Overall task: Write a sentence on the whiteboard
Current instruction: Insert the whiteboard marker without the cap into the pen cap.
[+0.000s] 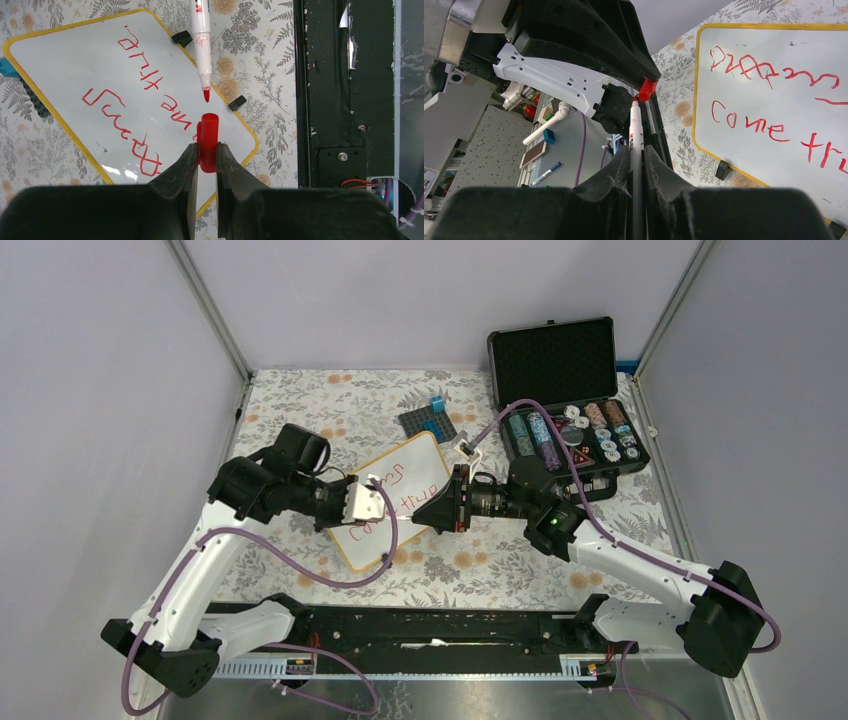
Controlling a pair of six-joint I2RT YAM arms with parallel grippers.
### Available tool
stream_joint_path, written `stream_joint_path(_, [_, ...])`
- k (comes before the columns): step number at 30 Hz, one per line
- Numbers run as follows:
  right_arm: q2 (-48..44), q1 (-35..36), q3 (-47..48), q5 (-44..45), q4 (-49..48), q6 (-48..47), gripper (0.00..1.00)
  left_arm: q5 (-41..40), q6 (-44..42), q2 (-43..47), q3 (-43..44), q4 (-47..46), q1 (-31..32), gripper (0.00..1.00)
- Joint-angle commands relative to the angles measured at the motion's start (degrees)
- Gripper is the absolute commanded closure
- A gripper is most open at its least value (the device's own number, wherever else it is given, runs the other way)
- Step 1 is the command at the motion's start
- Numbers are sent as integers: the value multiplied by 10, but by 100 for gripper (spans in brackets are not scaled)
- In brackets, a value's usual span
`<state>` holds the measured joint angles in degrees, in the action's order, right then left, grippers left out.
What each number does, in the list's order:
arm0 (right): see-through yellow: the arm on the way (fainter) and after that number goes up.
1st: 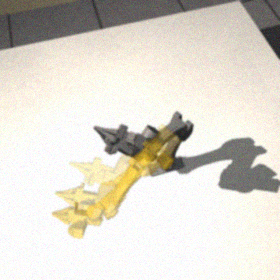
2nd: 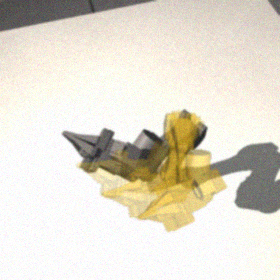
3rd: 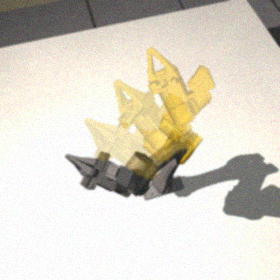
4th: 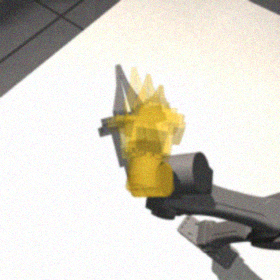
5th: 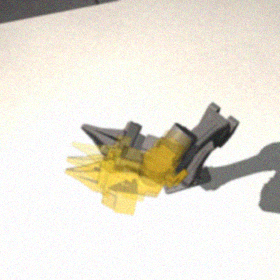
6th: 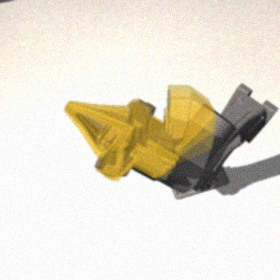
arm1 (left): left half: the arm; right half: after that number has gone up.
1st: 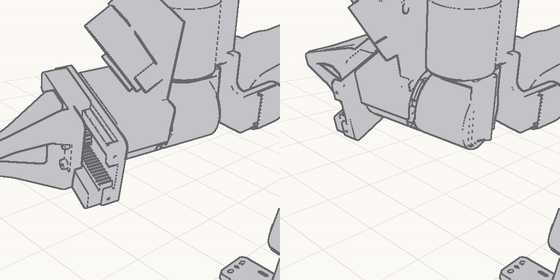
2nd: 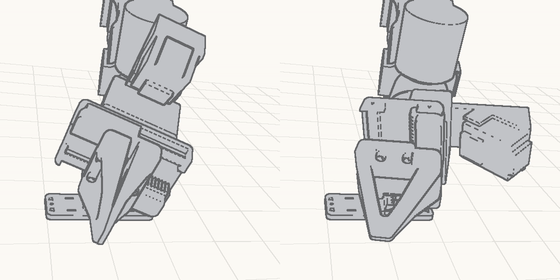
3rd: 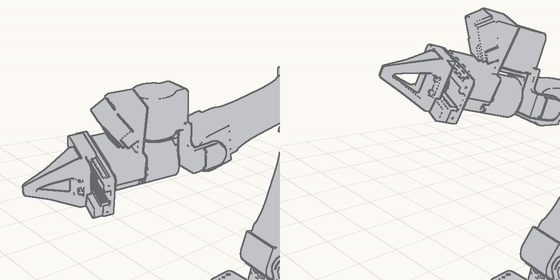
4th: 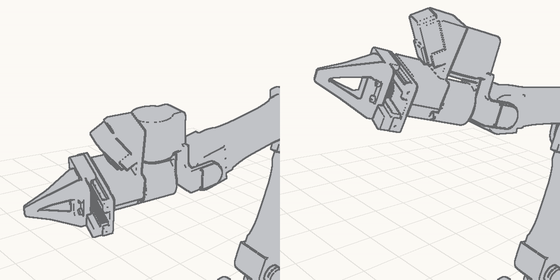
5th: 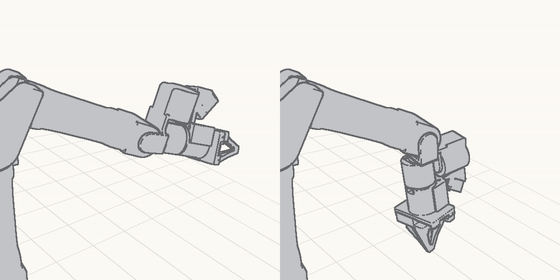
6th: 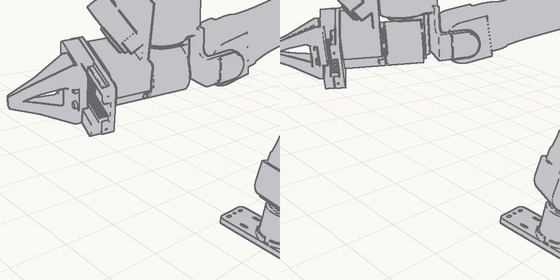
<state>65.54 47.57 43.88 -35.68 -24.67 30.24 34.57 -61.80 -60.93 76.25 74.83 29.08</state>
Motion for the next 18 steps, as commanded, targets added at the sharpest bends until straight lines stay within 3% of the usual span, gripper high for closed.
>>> stream_joint_path(1, [1,4,26,-5,-2,-12,100,17,14,-1,14,-27,10,100])
stream_joint_path(18, [7,9,30,6,17,-25,100,-3,42,-10,16,-42,38,100])
